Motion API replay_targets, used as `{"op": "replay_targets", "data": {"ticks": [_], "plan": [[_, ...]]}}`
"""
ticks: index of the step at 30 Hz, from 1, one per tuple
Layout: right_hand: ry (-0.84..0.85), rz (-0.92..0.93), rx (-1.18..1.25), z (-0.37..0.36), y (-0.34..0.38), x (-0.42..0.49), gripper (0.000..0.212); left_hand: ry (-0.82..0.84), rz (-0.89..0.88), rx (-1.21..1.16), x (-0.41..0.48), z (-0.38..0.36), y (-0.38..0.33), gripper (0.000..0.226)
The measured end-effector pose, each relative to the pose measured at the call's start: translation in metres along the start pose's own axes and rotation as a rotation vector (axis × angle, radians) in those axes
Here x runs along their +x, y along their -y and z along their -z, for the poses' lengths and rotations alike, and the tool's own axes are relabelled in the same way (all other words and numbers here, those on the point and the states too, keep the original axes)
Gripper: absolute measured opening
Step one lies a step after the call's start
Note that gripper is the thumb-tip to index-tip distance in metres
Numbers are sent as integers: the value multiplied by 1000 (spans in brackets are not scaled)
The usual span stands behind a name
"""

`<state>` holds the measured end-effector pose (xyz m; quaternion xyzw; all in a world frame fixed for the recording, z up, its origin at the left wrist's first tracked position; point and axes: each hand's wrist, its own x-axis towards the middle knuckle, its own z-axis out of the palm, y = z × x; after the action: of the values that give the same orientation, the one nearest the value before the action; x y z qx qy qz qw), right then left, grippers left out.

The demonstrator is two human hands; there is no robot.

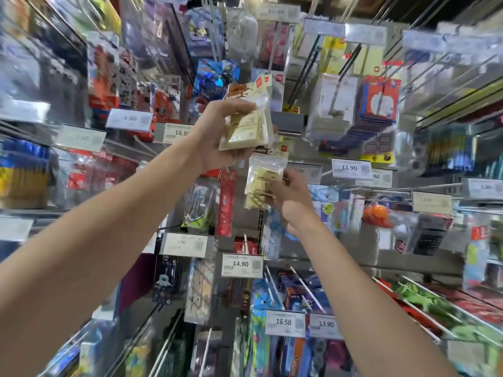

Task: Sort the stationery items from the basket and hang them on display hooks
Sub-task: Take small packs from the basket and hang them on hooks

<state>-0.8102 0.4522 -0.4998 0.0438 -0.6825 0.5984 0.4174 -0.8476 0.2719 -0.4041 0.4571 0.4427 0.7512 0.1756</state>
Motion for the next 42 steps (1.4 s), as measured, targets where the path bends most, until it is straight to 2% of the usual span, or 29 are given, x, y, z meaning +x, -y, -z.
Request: {"op": "replay_targets", "data": {"ticks": [3,6,8,10,12,15,17,19,21,23,25,27,29,31,34,35,37,39,42], "plan": [[-4,8,0,2,-8,1,16,-13,8,36,0,1,2,39],[-9,-4,-9,3,-16,4,12,-29,-12,86,1,3,6,42],[-42,-41,-34,3,-21,9,2,-16,-22,88,3,5,8,36],[-71,-96,-121,2,-25,14,7,11,-26,113,5,8,11,21],[-74,-164,-171,0,-30,18,21,31,-17,153,7,11,15,13],[-113,-247,-56,-4,-40,25,5,75,-8,210,12,16,22,29],[-162,-291,-37,-7,-46,34,13,92,-9,216,14,17,24,30],[-183,-328,-38,-9,-47,41,20,106,-12,227,15,17,25,19],[-166,-366,-11,-8,-51,48,14,99,-20,236,15,16,26,8],[-153,-400,-12,-4,-57,49,3,80,-38,265,15,16,28,25],[-174,-421,-73,1,-65,44,10,55,-67,319,14,17,32,26],[-231,-356,-221,2,-68,32,19,34,-68,354,12,19,33,26],[-320,-168,-257,-2,-62,17,34,39,-78,366,11,20,33,31],[-332,42,-107,-10,-45,-4,45,60,-96,388,11,18,34,30],[-230,263,88,-22,-13,-30,43,58,-135,407,11,16,39,32],[-176,305,105,-25,-3,-36,38,49,-141,407,11,17,39,34],[-92,378,-12,-31,12,-42,30,20,-159,401,11,18,39,30],[-122,428,-201,-34,21,-44,35,-9,-151,383,12,18,39,25],[-156,386,-189,-34,28,-42,32,3,-167,380,13,15,41,18]]}}
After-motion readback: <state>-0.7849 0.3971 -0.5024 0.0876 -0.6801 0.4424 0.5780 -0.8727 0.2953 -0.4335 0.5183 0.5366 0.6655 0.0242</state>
